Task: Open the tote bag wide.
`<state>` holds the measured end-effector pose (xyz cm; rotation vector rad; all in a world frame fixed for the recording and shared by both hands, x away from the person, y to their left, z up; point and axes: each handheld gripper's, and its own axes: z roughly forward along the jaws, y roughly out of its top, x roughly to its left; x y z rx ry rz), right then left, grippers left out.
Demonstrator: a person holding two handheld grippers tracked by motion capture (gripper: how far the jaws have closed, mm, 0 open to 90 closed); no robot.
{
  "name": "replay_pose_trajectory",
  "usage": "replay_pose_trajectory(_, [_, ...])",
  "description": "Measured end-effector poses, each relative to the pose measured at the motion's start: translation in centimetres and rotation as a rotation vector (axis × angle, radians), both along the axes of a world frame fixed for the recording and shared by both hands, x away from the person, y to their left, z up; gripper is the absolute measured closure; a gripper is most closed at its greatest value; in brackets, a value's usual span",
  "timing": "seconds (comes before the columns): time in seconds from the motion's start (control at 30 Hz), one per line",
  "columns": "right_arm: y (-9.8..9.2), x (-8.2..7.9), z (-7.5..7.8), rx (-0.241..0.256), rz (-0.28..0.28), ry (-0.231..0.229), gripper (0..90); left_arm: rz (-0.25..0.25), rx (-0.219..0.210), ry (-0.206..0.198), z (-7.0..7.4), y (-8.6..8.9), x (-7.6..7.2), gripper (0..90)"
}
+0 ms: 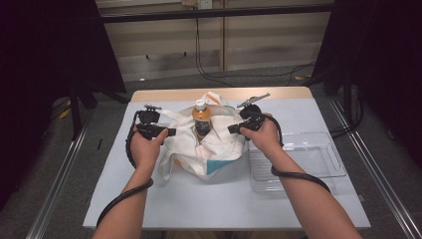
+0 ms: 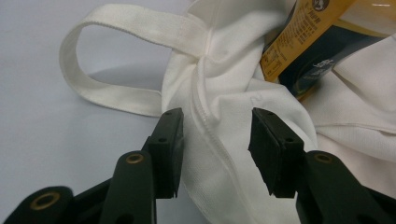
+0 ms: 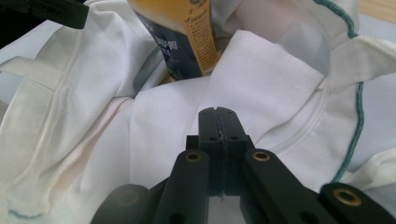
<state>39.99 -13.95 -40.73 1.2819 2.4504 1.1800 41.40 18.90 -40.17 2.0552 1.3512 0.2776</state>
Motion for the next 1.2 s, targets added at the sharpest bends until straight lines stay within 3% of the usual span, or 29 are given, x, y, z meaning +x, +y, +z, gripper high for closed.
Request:
replay_pose_trajectory(0.53, [-0.3,-1.1,-1.1,-0.021,-0.007,0.032,90.0,0.030,-0.011,0.028,-1.5,0.7,0.0,60.1])
replay_pose_trajectory(1.2, [-0.1,-1.4,-2.7,-0.044,-0.018,0.059,90.0,0.015,-0.006,0.029,-1.9,0.9,-0.1,60.4])
